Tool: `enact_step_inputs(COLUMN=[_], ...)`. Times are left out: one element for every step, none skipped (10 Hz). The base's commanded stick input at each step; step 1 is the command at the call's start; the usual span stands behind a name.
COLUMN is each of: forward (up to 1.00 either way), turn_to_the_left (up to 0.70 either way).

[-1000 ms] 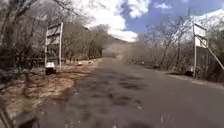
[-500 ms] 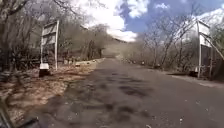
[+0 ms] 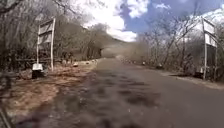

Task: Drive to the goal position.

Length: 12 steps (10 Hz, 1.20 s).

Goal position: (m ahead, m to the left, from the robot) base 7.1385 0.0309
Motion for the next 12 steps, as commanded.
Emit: enact_step_inputs(forward=[0.7, 0.7, 0.7, 0.7, 0.7, 0.7, 0.7, 0.7, 0.7, 0.7, 0.7, 0.7], turn_to_the_left=[0.0, 0.0, 0.0, 0.0, 0.0, 0.0, 0.0, 0.0, 0.0, 0.0, 0.0, 0.0])
